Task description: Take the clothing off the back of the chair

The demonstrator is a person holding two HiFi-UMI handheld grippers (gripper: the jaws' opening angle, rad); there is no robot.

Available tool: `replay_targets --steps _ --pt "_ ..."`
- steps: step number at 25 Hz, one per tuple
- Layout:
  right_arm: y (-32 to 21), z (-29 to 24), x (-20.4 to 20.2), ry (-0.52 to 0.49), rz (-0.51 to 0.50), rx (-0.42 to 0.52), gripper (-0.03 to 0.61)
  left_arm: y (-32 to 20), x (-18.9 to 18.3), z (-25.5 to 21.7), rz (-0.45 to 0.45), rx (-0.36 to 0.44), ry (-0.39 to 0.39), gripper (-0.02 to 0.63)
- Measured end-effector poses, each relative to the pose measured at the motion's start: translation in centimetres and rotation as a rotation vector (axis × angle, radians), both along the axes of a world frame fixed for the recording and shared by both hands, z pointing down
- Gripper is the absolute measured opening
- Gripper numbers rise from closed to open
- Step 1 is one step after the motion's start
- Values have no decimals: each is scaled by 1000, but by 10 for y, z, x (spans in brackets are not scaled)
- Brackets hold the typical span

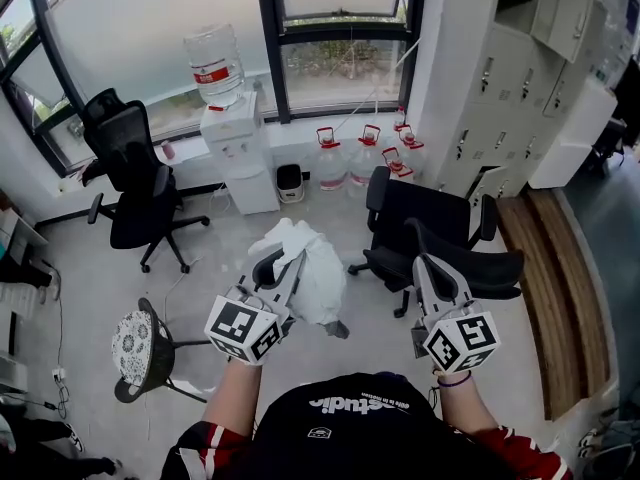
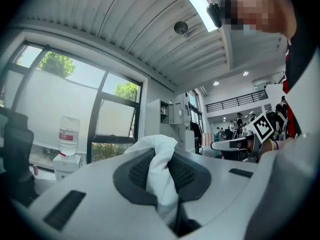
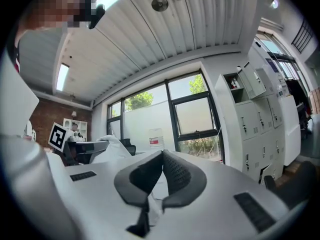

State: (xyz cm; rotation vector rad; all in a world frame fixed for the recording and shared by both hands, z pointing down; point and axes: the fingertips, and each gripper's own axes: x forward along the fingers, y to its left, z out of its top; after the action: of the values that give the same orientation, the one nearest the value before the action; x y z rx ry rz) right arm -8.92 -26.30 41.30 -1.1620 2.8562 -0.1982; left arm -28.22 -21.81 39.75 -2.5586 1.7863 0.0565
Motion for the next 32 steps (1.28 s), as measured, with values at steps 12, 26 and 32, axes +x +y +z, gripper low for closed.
replay_targets --steps 12,26,32 --pt "3 -12 -14 3 -41 27 0 13 -8 -5 -32 18 19 49" --pt "13 -16 -20 11 -53 49 0 21 -9 -9 -30 34 21 49" --pt "15 -17 -20 10 -52 46 0 21 -8 -10 -24 36 23 49"
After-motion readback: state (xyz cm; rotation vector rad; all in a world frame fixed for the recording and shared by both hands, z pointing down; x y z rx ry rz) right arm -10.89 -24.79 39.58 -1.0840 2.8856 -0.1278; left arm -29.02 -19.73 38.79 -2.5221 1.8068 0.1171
